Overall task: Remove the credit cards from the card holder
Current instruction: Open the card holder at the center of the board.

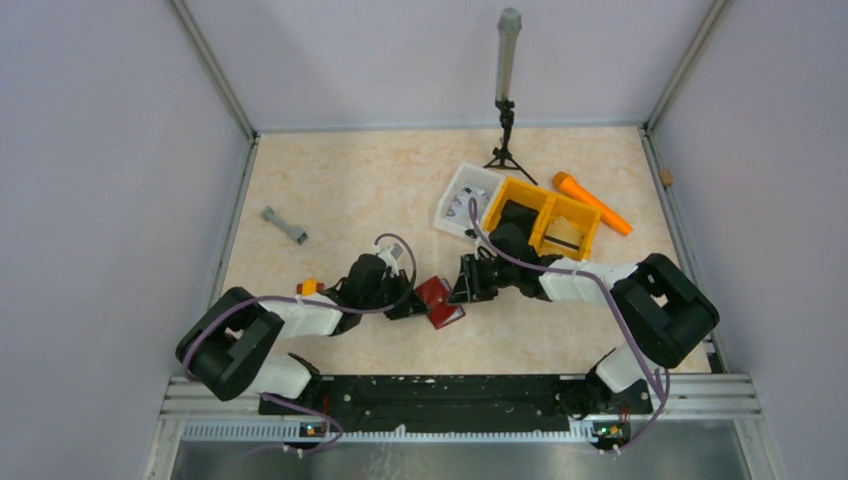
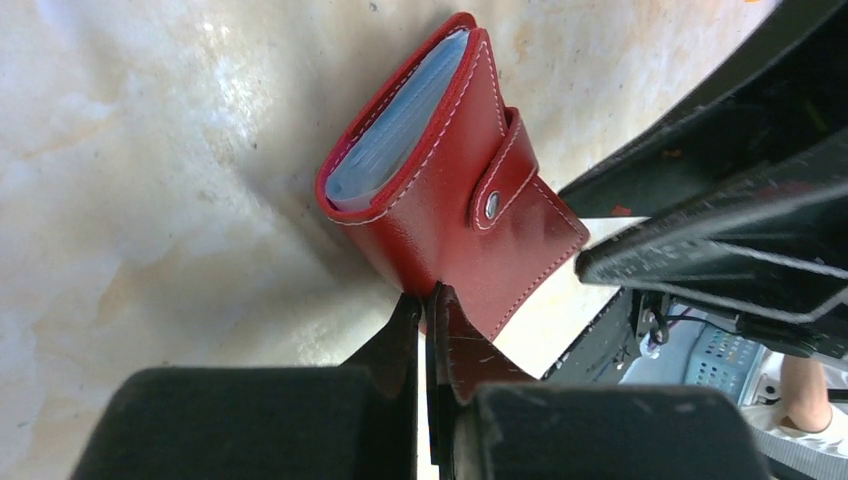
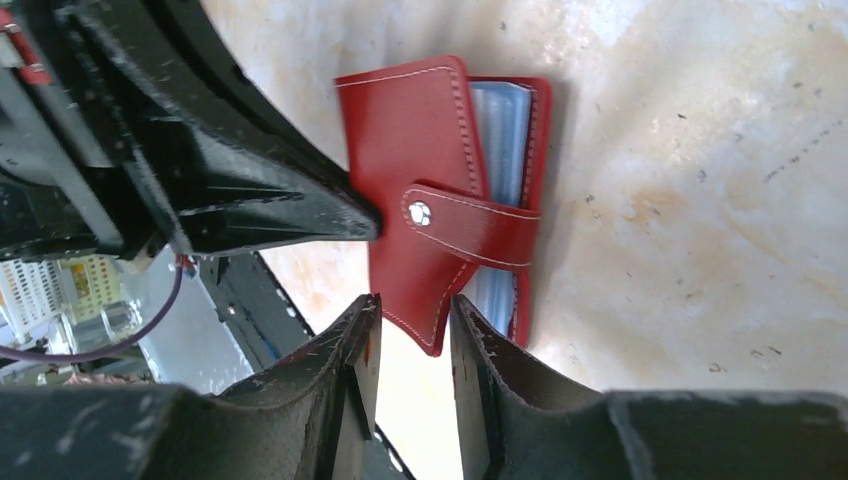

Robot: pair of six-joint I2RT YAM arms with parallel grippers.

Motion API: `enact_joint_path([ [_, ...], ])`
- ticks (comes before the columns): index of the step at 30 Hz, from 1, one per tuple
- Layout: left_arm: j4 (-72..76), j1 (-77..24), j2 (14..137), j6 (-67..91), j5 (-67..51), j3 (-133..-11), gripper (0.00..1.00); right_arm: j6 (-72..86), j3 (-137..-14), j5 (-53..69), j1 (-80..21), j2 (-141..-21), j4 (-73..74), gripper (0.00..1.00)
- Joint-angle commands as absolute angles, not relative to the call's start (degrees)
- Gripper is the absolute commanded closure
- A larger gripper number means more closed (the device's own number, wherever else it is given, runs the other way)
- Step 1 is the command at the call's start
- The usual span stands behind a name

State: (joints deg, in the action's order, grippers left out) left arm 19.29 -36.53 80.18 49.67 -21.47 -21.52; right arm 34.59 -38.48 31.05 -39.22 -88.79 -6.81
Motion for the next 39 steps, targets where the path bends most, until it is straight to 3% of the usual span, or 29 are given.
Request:
enact_joint_path([
  [1,27.1,-37.1,75.5,52.4,-21.8,-18.3,1.00,33.2,-40.3,29.3,-40.1,-90.1,-5.1,0.70],
  [4,28.3,-37.1,72.8,53.5,-21.5,-17.1,1.00,33.4,-39.8,30.6,-40.1,-90.7,-5.9,0.75],
  [9,33.4,-37.0,70.0,56.7,-22.1,-14.7,1.00,33.5,-40.5,30.6,-40.2,-91.8,-5.5,0.72],
  [17,28.7,-37.1,63.6,56.3,-24.3,-16.3,1.00,32.9,-39.9,28.2,-40.2,-85.2,-5.4,0.10],
  [20,26.5,-37.1,59.7,57.0,-26.1,-17.1,1.00,31.8,-39.1,28.0,-40.1,-80.6,-3.7,0.06],
  [23,23.2,-37.0,55.5,56.8,-27.1,-18.2,1.00,33.9,-37.1,33.9,-40.1,-77.0,-8.5,0.16],
  [29,15.0,-37.0,50.5,54.9,-28.1,-22.6,1.00,42.2,-34.5,39.5,-40.1,-69.7,-16.6,0.62],
  [33,10.4,-37.0,46.3,53.7,-26.1,-23.7,0.94,44.1,-34.9,39.5,-40.1,-65.9,-16.1,0.84],
  [35,10.5,-37.0,44.5,54.3,-25.5,-23.5,0.84,44.0,-35.4,39.2,-40.1,-64.7,-14.7,0.89],
  [36,11.4,-37.0,43.6,54.9,-25.4,-23.2,0.73,44.1,-35.6,39.4,-40.1,-64.1,-14.5,0.90],
  [37,12.6,-37.0,42.5,55.5,-25.5,-22.3,0.52,44.5,-35.6,39.7,-40.1,-63.6,-14.8,0.90],
  [39,15.2,-37.0,40.0,57.0,-25.0,-21.0,0.25,45.7,-35.7,39.9,-40.1,-62.7,-15.9,0.90],
])
